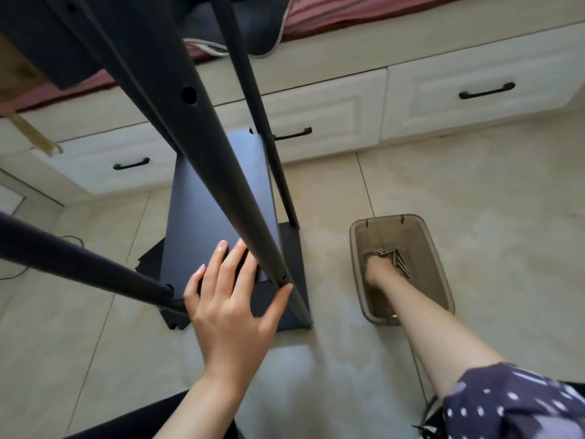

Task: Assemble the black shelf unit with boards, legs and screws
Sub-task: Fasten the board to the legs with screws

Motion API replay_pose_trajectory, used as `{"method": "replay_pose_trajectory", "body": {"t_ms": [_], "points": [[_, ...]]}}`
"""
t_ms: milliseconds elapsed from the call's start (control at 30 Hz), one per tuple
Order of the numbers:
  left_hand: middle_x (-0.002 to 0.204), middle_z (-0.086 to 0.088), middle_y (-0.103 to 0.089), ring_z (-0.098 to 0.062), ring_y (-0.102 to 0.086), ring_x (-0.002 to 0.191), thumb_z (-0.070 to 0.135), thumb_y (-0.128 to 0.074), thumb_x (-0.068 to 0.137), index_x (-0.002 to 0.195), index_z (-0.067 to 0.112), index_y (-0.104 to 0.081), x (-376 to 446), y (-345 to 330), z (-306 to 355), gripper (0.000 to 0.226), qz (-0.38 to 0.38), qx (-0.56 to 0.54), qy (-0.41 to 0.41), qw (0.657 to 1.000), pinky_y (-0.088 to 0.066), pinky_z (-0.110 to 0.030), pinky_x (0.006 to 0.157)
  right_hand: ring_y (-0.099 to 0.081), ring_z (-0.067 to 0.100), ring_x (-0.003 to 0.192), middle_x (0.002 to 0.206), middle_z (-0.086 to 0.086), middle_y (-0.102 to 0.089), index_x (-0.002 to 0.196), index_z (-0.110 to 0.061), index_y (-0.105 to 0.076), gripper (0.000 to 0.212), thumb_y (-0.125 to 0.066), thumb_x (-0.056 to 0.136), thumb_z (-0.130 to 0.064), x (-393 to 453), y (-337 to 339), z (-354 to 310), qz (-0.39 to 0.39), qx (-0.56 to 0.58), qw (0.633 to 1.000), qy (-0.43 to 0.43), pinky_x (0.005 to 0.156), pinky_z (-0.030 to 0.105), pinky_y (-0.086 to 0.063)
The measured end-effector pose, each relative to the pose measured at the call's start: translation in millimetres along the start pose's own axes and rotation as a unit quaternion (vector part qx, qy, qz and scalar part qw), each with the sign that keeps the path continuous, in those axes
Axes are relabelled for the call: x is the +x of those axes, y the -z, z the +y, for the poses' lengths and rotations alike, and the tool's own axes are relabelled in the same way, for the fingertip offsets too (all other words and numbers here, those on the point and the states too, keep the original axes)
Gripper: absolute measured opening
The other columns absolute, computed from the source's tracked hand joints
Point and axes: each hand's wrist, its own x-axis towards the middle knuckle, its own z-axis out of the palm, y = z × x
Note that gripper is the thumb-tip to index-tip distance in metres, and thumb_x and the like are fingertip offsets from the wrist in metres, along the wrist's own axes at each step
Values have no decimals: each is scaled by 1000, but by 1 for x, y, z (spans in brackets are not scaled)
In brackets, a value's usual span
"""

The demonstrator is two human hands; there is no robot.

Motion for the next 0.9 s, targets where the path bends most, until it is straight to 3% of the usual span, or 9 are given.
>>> {"method": "replay_pose_trajectory", "body": {"t_ms": [267,333,400,533,633,700,800,833,900], "points": [[135,-6,-64,-28,-51,137,54,-60,92,120,11,-73,1,-2,2,54,11,2,-2,1000,-32,-46,109,-58,37,120,131,23,-59,121,3,-57,30,-42,96,-5,9,-13,8,1,-14,1000,-22,94,36,-48],[135,-6,-64,-27,-50,137,54,-60,92,120,11,-73,1,-2,2,53,9,2,-1,1000,-32,-46,109,-59,37,118,129,23,-60,119,2,-58,28,-45,97,-9,8,-12,7,-9,7,1000,-29,86,35,-50],[135,-6,-64,-28,-51,136,54,-60,92,120,11,-73,1,-3,1,53,9,2,-2,1000,-32,-47,108,-63,36,111,124,23,-62,114,2,-60,24,-49,96,-12,8,-10,7,-31,45,998,-39,72,35,-52],[135,-7,-64,-28,-50,136,54,-59,92,120,10,-73,0,-4,0,54,12,1,-4,1000,-32,-47,109,-70,35,92,111,25,-67,114,8,-62,27,-56,92,-8,8,-8,10,-51,170,981,-81,74,40,-60],[136,-6,-64,-28,-50,137,55,-58,93,120,11,-73,0,-4,1,54,14,-2,-3,1000,-32,-47,109,-66,40,98,119,27,-59,112,8,-61,26,-63,87,1,3,-6,10,-41,256,960,-101,71,46,-60],[137,-5,-63,-28,-50,137,55,-58,93,121,11,-72,0,-4,1,54,15,-1,-4,1000,-32,-48,108,-63,42,101,116,27,-57,99,7,-61,17,-66,82,7,-1,-5,9,-19,280,954,-108,65,47,-61],[138,-5,-62,-28,-50,137,54,-59,92,124,12,-71,0,-5,0,54,17,4,-7,1000,-32,-47,108,-62,33,78,101,24,-58,70,-1,-54,18,-65,78,10,-10,-1,9,7,284,953,-106,30,24,-45],[138,-5,-62,-28,-50,137,54,-60,92,125,12,-71,0,-6,0,54,18,5,-7,1000,-32,-47,108,-58,28,67,95,22,-59,67,-3,-53,20,-63,77,9,-13,1,10,14,279,955,-102,27,19,-38],[137,-6,-63,-29,-51,136,54,-59,91,125,12,-71,1,-7,3,55,23,5,-4,1000,-32,-47,108,-59,26,62,86,19,-65,67,-4,-59,13,-65,76,2,-21,9,11,24,266,960,-89,37,20,-47]]}}
